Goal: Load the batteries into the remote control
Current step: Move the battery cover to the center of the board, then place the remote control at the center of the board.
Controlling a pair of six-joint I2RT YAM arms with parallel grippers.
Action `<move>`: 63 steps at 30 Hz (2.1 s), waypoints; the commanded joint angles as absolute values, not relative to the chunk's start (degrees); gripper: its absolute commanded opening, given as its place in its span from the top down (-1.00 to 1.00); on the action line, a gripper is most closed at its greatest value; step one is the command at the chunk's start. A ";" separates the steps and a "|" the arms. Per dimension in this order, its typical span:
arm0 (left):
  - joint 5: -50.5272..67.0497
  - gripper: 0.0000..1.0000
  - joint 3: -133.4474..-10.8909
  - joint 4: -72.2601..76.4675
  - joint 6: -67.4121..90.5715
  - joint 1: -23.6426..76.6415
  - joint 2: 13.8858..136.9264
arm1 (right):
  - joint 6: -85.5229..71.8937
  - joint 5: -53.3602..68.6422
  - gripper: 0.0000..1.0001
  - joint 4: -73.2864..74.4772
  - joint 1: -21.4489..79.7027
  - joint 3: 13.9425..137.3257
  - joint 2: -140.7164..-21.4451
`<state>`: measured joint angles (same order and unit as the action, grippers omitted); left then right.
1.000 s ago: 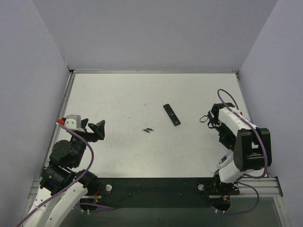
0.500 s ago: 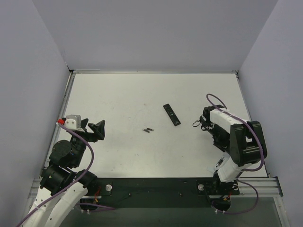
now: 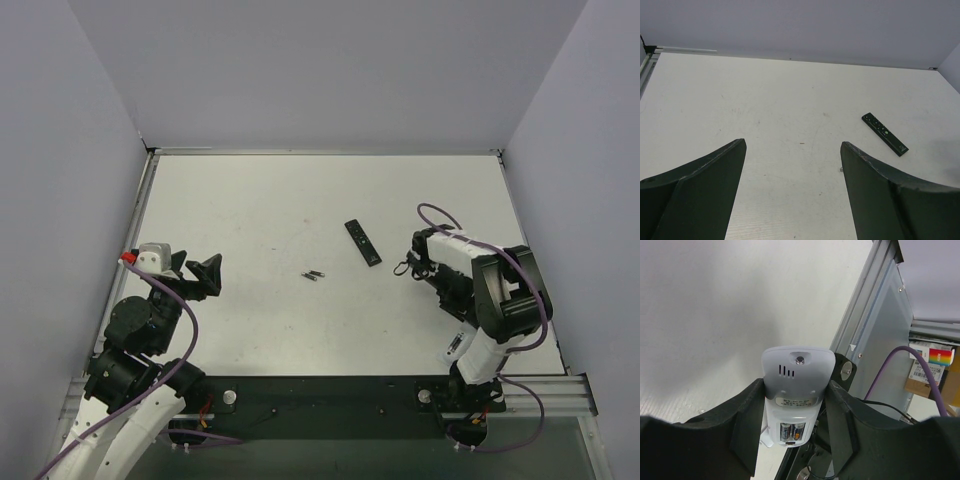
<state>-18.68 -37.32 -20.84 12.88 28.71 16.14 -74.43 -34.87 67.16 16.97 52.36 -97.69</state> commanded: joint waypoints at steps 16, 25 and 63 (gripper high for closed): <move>-19.34 -0.74 -37.62 -19.34 13.10 28.39 15.47 | -75.33 -27.78 1.00 60.65 28.64 65.10 -102.65; -19.78 -0.74 -37.35 -19.51 13.10 28.30 15.64 | -66.98 -26.45 1.00 55.99 37.79 81.73 -110.65; 3.95 -0.73 -18.03 2.51 44.72 21.88 21.09 | 0.18 17.57 1.00 12.75 50.71 64.87 -93.52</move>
<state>-1.39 -22.61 -8.47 33.39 22.00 20.88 -0.95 13.93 20.12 50.98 66.02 -97.82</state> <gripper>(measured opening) 0.868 0.425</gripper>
